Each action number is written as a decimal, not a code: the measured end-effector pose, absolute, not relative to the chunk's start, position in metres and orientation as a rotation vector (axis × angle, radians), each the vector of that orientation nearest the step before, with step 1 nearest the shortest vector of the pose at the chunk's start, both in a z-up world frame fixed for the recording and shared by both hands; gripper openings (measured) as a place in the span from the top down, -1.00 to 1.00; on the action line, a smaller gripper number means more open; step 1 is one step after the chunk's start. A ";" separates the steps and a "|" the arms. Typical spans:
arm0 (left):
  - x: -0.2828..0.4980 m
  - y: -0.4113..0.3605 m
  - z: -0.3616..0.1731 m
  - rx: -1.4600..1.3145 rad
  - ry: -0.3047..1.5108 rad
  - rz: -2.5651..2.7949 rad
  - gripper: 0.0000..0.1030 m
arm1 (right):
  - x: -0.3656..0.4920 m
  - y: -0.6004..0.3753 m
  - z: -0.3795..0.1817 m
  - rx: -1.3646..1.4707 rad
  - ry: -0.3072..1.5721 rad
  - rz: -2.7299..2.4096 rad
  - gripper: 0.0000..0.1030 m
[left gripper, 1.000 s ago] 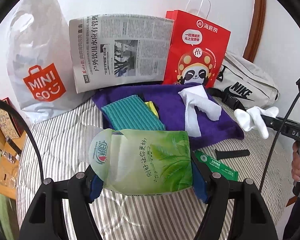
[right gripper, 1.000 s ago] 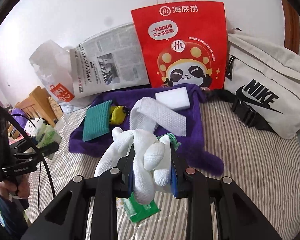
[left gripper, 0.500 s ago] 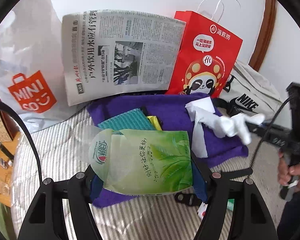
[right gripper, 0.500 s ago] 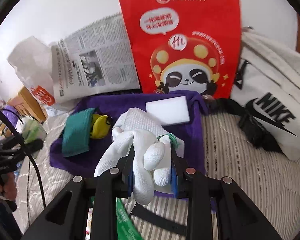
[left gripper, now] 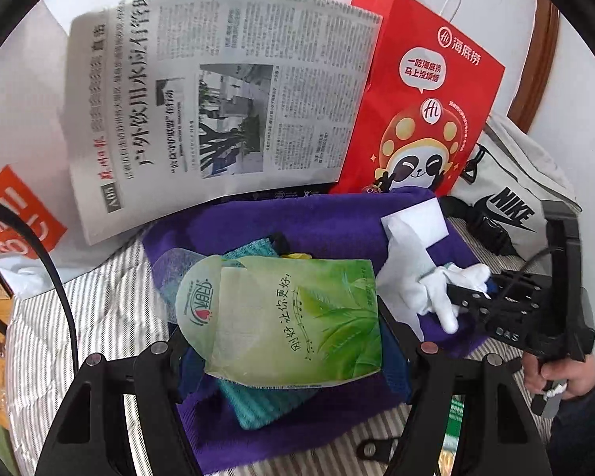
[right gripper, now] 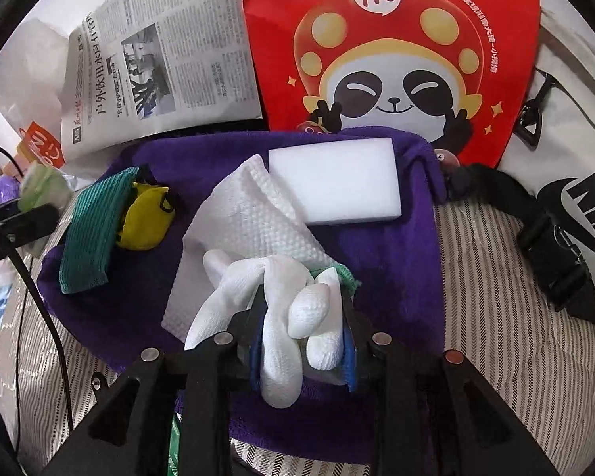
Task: Organize soft objects
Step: 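Carry the gloves and green packet over the purple towel with both grippers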
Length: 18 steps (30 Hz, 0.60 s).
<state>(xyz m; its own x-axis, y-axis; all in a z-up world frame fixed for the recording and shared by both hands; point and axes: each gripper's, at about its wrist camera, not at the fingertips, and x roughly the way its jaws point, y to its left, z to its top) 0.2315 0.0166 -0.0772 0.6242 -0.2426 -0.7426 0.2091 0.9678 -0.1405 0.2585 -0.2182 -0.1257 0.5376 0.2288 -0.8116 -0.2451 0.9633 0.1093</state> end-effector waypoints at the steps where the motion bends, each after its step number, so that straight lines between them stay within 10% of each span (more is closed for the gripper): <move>1: 0.233 0.015 -0.080 -0.040 0.860 -0.263 -0.38 | 0.259 -0.219 -0.126 -0.013 0.968 0.284 0.35; 18: 0.270 -0.006 -0.104 0.086 0.884 -0.218 -0.40 | 0.259 -0.229 -0.118 -0.013 0.981 0.293 -0.05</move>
